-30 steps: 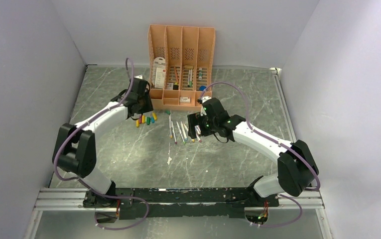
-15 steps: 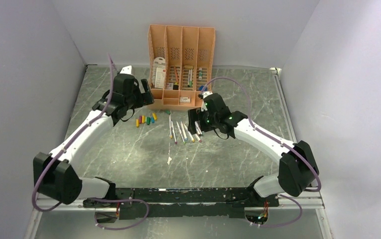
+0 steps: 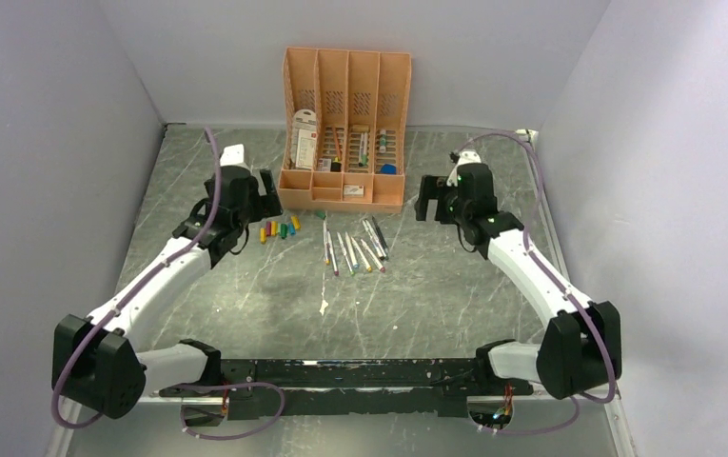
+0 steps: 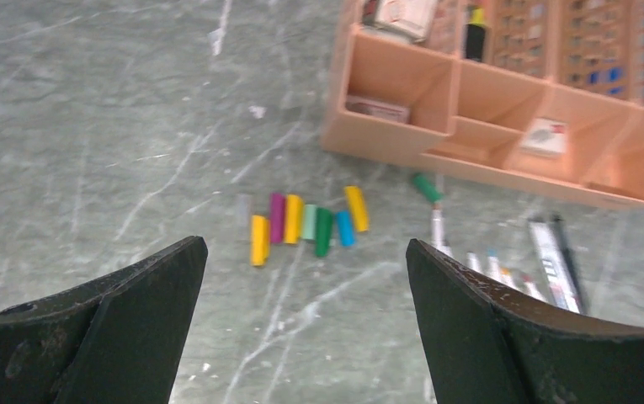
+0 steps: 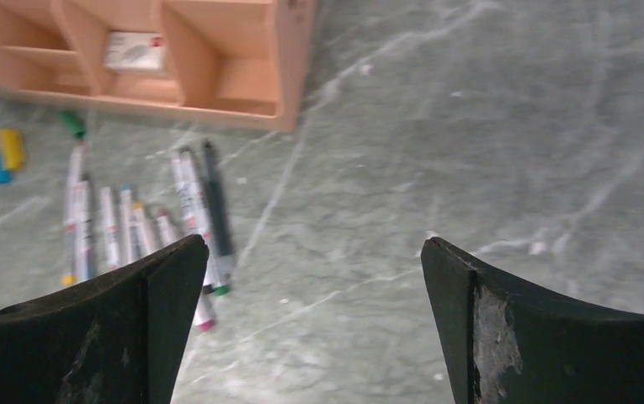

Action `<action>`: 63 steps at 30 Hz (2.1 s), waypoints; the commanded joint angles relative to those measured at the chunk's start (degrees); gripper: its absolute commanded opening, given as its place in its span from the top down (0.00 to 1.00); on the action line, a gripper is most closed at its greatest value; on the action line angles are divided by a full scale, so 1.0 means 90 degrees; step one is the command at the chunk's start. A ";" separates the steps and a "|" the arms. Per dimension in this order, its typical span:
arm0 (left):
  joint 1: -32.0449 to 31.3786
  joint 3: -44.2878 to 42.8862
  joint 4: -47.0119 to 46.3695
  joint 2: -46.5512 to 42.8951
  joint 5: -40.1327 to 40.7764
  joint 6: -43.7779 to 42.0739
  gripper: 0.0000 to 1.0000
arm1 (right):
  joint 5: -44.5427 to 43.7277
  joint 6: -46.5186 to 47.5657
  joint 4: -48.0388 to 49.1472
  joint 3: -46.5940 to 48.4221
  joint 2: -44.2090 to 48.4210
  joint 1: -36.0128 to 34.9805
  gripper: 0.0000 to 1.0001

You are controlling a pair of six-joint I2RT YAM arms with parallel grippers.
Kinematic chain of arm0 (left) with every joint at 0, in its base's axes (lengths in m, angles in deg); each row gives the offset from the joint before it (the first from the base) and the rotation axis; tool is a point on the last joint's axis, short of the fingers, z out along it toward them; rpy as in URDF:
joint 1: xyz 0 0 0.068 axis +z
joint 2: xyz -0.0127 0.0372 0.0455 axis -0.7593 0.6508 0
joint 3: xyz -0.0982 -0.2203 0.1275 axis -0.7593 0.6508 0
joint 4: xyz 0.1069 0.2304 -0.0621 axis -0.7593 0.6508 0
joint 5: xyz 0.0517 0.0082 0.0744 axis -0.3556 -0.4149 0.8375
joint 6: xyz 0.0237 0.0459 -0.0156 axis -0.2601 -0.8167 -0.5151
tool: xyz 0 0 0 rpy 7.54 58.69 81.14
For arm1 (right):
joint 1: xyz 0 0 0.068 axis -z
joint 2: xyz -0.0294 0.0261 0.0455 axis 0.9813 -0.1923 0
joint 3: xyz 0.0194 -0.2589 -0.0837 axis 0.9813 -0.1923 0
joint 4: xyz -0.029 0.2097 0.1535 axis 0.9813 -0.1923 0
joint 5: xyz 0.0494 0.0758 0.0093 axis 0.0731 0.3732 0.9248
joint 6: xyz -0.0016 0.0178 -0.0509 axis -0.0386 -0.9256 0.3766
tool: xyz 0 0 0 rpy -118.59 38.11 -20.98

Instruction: Open the pen caps

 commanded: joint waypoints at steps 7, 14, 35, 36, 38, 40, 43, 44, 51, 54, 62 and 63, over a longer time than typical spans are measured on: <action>0.0500 0.1108 -0.2261 0.0461 0.1087 -0.0967 0.00 | -0.1505 0.0704 0.2957 -0.2041 0.0697 0.1593 0.00; 0.0792 0.2099 -0.3695 0.0291 0.0545 -0.1435 0.00 | -0.1625 0.0508 0.5136 -0.3051 -0.0451 0.2222 0.00; 0.2036 0.3073 -0.6237 0.1765 -0.0571 -0.2209 0.00 | -0.0861 0.1098 0.7256 -0.3428 -0.1855 0.2234 0.00; 0.2069 0.3127 -0.6358 0.1847 -0.0590 -0.2210 0.00 | -0.0600 0.1212 0.7302 -0.3455 -0.1838 0.2236 0.00; 0.2141 0.3188 -0.6617 0.2049 -0.0704 -0.2194 0.00 | -0.0215 0.1380 0.7332 -0.3438 -0.1869 0.2233 0.00; 0.2160 0.3044 -0.6420 0.2184 -0.0764 -0.2241 0.00 | 0.0145 0.1546 0.7419 -0.3427 -0.1956 0.2211 0.00; 0.2161 0.3038 -0.6491 0.2233 -0.0755 -0.2260 0.01 | 0.0106 0.1648 0.8037 -0.3822 -0.1873 0.2128 0.00; 0.2156 0.3103 -0.6589 0.2199 -0.0750 -0.2270 0.01 | -0.0102 0.1608 0.8374 -0.4033 -0.1788 0.2089 0.00; 0.2170 0.3283 -0.6932 0.2219 -0.0748 -0.2570 0.01 | -0.0254 0.1537 0.9589 -0.4677 -0.1931 0.2067 0.00; 0.2176 0.3138 -0.6800 0.2335 -0.0884 -0.2614 0.00 | -0.0068 0.1653 0.9480 -0.4551 -0.2009 0.2058 0.00; 0.2239 0.3145 -0.7360 0.2761 -0.1149 -0.2719 0.01 | 0.0082 0.1720 0.9360 -0.4505 -0.2002 0.2052 0.00; 0.2239 0.3154 -0.7455 0.2775 -0.1164 -0.2739 0.00 | 0.0074 0.1718 0.9405 -0.4510 -0.2008 0.2050 0.00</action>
